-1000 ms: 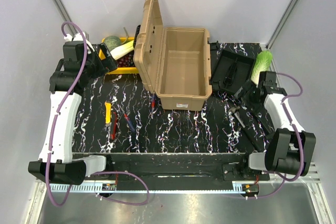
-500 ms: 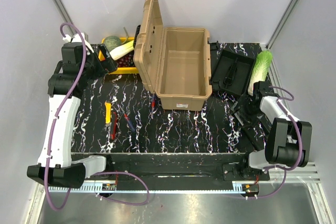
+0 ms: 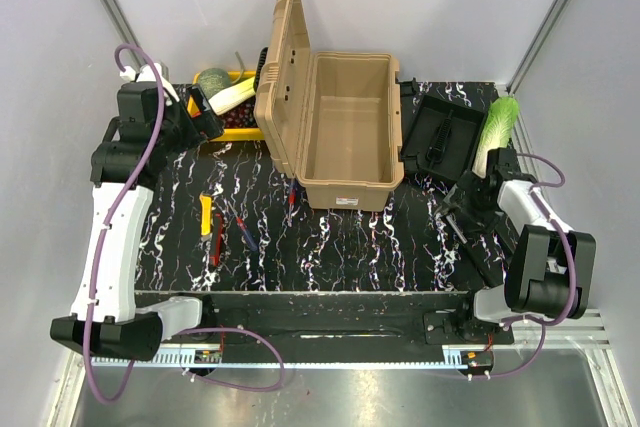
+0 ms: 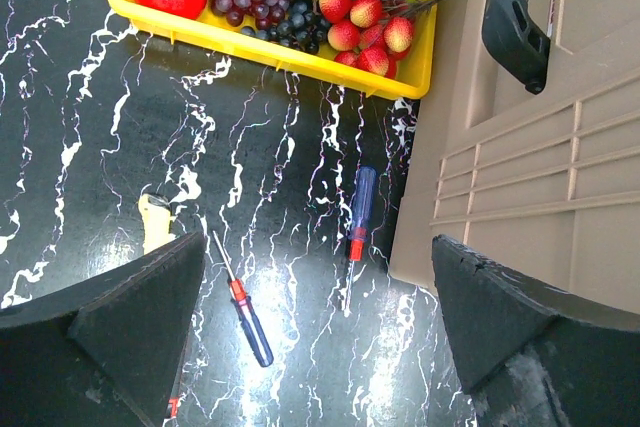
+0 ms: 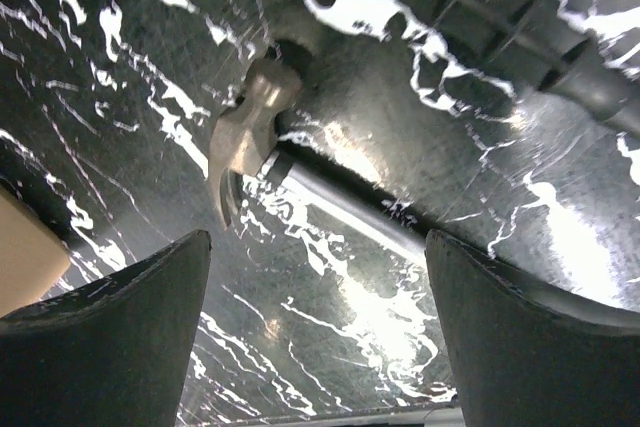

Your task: Pack the tool kit

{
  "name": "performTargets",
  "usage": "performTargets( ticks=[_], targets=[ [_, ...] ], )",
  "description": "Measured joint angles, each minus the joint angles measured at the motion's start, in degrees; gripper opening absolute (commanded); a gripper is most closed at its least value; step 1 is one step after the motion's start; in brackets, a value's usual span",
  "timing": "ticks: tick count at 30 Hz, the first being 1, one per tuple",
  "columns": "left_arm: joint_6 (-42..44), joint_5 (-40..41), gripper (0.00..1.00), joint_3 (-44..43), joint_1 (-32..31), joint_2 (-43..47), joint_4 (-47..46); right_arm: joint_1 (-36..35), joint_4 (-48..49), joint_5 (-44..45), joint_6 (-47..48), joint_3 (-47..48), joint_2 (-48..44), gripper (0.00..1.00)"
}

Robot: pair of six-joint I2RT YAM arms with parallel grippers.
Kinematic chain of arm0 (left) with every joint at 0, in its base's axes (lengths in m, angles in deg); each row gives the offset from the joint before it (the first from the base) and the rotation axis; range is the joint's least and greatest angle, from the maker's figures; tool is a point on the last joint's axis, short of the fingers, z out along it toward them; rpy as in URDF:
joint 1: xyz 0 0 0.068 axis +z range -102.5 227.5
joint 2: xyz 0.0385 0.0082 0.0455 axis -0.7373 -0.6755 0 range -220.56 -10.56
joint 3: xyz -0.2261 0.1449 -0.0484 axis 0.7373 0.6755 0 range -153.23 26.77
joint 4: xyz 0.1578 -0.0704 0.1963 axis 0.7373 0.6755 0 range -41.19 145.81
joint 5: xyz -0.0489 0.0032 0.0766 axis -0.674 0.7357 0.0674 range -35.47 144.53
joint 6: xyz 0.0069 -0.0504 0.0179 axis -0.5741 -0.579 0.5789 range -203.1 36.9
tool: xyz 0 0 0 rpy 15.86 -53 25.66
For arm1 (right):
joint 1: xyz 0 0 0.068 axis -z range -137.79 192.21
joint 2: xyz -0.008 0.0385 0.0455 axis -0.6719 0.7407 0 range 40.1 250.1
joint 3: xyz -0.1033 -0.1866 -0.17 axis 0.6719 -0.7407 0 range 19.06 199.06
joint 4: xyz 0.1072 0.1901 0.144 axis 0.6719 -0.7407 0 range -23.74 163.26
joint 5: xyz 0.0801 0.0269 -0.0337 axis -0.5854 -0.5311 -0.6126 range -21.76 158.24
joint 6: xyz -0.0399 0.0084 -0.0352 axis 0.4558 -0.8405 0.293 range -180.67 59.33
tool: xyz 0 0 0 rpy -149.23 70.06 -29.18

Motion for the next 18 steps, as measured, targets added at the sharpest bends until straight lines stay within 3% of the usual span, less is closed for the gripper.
performTargets(
  ticks=[6, 18],
  targets=[
    [0.04, 0.02, 0.99, 0.0, -0.13, 0.22, 0.0, 4.02, 5.05, -0.26, -1.7, -2.05, 0.17, 0.92],
    [0.63, 1.4, 0.99, 1.14, -0.59, 1.09, 0.07, 4.31, 10.73, -8.63, -9.33, -8.07, -0.17, 0.89]
  ],
)
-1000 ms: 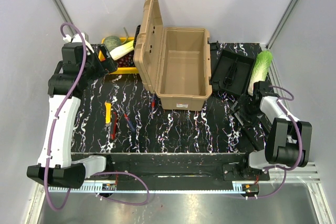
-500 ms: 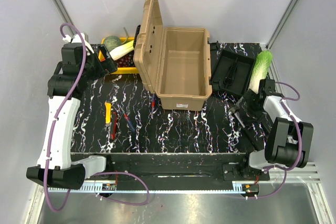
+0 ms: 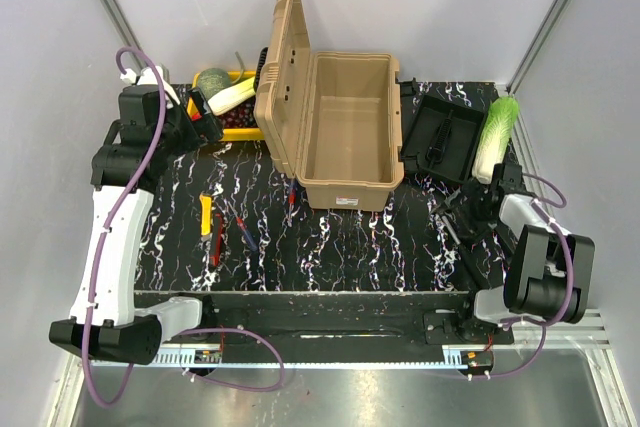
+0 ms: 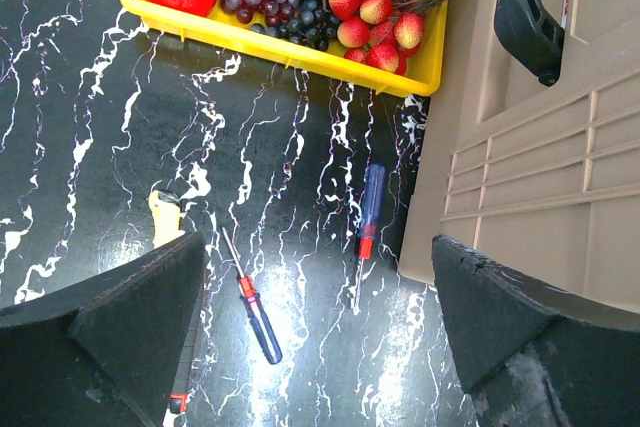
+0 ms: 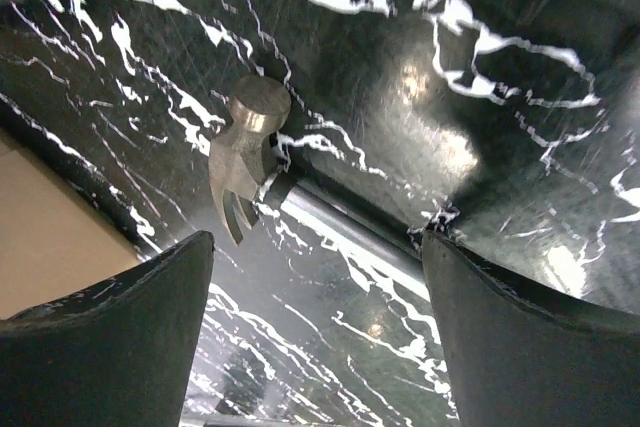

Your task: Pack the tool kit

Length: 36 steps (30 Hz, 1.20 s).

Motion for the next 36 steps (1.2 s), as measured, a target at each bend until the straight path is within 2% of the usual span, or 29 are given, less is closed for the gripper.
performTargets(
  ticks=[9, 17, 20, 23, 24, 30, 32, 34, 36],
  targets=[
    [0.02, 0.33, 0.99, 0.87, -0.28, 0.33, -0.02, -1.95, -4.42, -0.66, -2.95, -3.45, -4.76, 0.84],
    [-0.02, 0.33, 0.99, 2.73, -0.35, 1.64, -0.07, -12.57, -8.7, 4.11, -6.45, -3.65, -5.31, 0.78],
    [-0.02, 0.33, 0.99, 3.1, -0.35, 2.12, -0.07, -15.87, -9.73, 6.36, -7.48, -3.32, -5.01, 0.7],
    [-0.02, 0.33, 0.99, 3.41, -0.35, 2.45, -0.02, -18.12, -11.34, 9.68, -7.78, -2.08, -3.48, 0.54],
    [-0.02, 0.33, 0.99, 3.41, -0.35, 2.47, -0.09, -18.64, -12.0, 10.84, -7.76, -1.6, -2.84, 0.46],
    [0.0, 0.33, 0.99, 3.41, -0.35, 2.47, -0.09, -22.25, -14.34, 16.76, -5.99, 1.88, 1.09, 0.19],
    [0.0, 0.33, 0.99, 3.41, -0.35, 2.47, -0.09, -23.17, -13.84, 17.97, -5.22, 3.06, 2.32, 0.13],
    [0.0, 0.33, 0.99, 3.41, -0.35, 2.47, -0.09, -23.67, -13.77, 18.75, -4.61, 3.98, 3.23, 0.12],
    [0.0, 0.35, 0.99, 3.41, -0.35, 2.47, -0.09, -24.06, -13.94, 19.08, -4.13, 4.57, 3.96, 0.22]
  ],
)
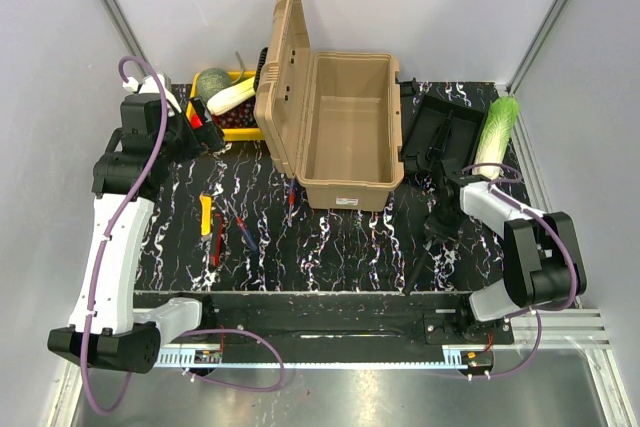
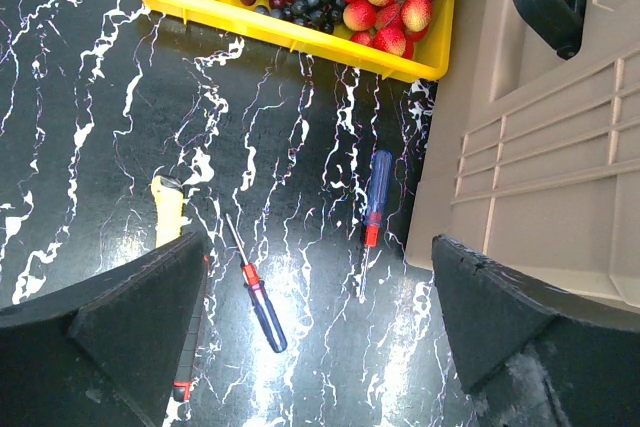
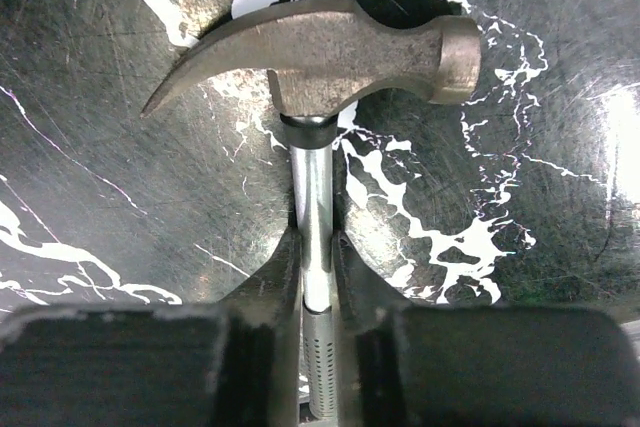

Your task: Pack the tool kit

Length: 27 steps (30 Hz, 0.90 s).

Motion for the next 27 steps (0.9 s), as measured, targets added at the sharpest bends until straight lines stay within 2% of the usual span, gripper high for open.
performTargets(
  ticks=[1, 3, 4, 6, 9, 12, 15, 23, 27],
  targets=[
    [0.0, 0.0, 0.99, 0.0, 0.0, 0.0, -0.02, -0.17, -0.11, 0.11, 0.13, 0.15, 0.2, 0.33],
    [0.0, 0.04, 0.99, 0.0, 0.0, 0.0, 0.0, -0.44, -0.07, 0.28, 0.15, 0.46, 0.85, 0.48],
    [0.02, 0.11, 0.99, 0.02, 0.0, 0.0, 0.0, -0.57, 0.11, 0.02, 0.02, 0.79, 1.33, 0.52],
    [0.02, 0.26, 0.99, 0.15, 0.0, 0.02, 0.0, -0.96, 0.61, -0.28, 0.04, 1.33, 1.88, 0.53],
    [0.04, 0.61, 0.99, 0.31, 0.0, 0.13, 0.0, -1.97, 0.74, 0.22, 0.2, 1.68, 2.34, 0.42],
    [0.04, 0.83, 0.99, 0.35, -0.02, 0.33, 0.0, -2.29, 0.07, 1.18, 0.44, 1.86, 2.62, 0.18],
    [0.04, 0.87, 0.99, 0.37, 0.0, 0.37, 0.0, -2.56, 0.44, 1.38, 0.5, 1.86, 2.62, 0.0],
    [0.04, 0.9, 0.99, 0.55, -0.02, 0.37, -0.02, -3.45, 1.16, 3.67, 0.57, 1.07, 0.42, 0.0],
    [0.04, 0.87, 0.99, 0.63, 0.0, 0.39, -0.04, -3.45, 1.4, 5.29, 0.52, 1.01, -5.25, 0.0]
  ],
)
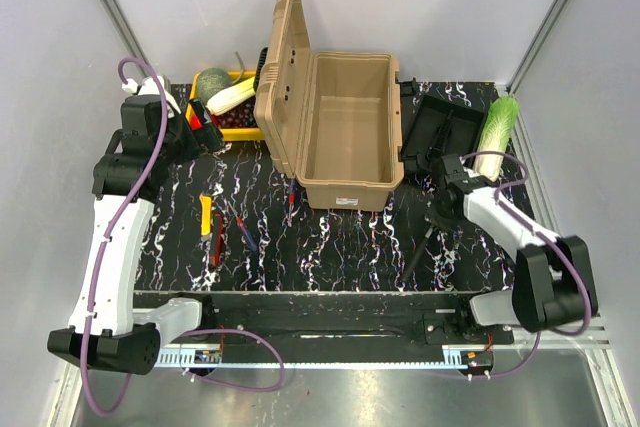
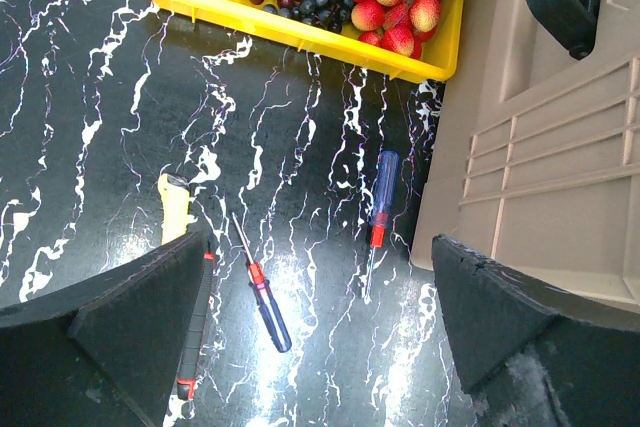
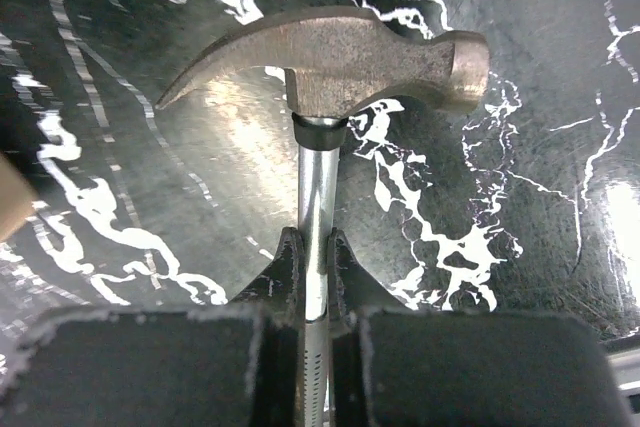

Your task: Pack the tool kit

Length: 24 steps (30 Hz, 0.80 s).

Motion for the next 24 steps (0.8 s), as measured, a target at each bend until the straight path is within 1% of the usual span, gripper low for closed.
performTargets(
  ticks=[5, 11, 15, 17, 21, 24],
  targets=[
    [0.0, 0.0, 0.99, 0.0, -0.02, 0.0, 0.02, 0.0, -1.53, 1.99, -0.13, 1.57, -8.26, 0.0],
    [0.0, 0.0, 0.99, 0.0, -0.02, 0.0, 0.02, 0.0, -6.84, 5.64, 1.57, 11.39, -12.41, 0.0],
    [0.04, 0.0, 0.99, 0.0, -0.02, 0.0, 0.02, -0.04, -9.84, 7.37, 4.61, 24.35, -11.96, 0.0],
    [0.22, 0.02, 0.99, -0.02, -0.02, 0.0, 0.02, -0.04, -9.62, 7.41, 6.16, 31.71, -10.99, 0.0],
    [0.5, 0.13, 0.99, -0.26, -0.02, 0.02, 0.07, -0.04, -4.87, 5.09, 8.0, 42.1, -8.22, 0.0],
    [0.63, 0.24, 0.99, -1.09, -0.02, 0.04, 0.07, -0.48, 0.33, 1.92, 8.26, 47.12, -3.48, 0.0]
  ],
)
